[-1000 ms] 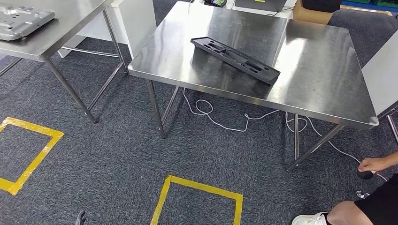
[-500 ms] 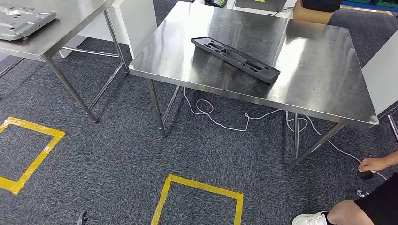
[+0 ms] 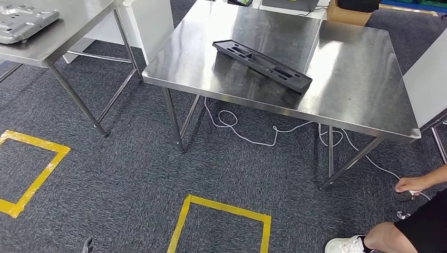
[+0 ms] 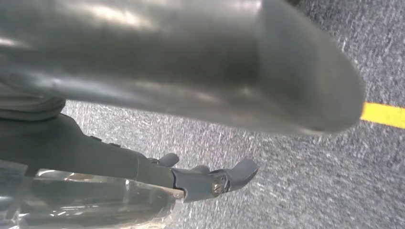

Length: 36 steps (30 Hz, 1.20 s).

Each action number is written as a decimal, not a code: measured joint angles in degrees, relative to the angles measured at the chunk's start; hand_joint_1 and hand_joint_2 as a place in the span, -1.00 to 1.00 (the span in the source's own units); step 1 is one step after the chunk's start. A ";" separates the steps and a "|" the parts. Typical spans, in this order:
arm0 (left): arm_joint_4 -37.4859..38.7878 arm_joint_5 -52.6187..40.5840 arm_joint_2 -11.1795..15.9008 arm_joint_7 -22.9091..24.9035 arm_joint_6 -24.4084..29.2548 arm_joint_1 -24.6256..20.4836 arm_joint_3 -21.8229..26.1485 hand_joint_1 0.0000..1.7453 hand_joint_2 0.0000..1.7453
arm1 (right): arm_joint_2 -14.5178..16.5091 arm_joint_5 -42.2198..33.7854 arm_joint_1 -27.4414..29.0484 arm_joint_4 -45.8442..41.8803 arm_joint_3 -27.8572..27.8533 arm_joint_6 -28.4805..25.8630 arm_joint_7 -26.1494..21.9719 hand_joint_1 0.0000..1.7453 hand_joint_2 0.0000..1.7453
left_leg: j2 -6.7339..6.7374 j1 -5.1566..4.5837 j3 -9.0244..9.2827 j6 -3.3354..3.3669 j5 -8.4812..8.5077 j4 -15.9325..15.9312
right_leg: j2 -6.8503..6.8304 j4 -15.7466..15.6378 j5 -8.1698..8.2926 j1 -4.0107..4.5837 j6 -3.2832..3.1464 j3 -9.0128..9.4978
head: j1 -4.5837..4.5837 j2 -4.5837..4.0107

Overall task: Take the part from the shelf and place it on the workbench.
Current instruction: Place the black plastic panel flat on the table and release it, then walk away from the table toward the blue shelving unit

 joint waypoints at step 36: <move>1.51 -1.09 -0.70 0.02 -1.09 -1.22 1.07 -1.00 -1.00 | 0.14 -2.66 -2.16 -0.48 -0.83 0.22 -5.85 -1.00 -1.00 | 3.12 0.09 0.44 -0.89 -0.50 0.19 | -1.87 -3.14 3.83 -1.19 2.32 0.30 | 0.39 0.00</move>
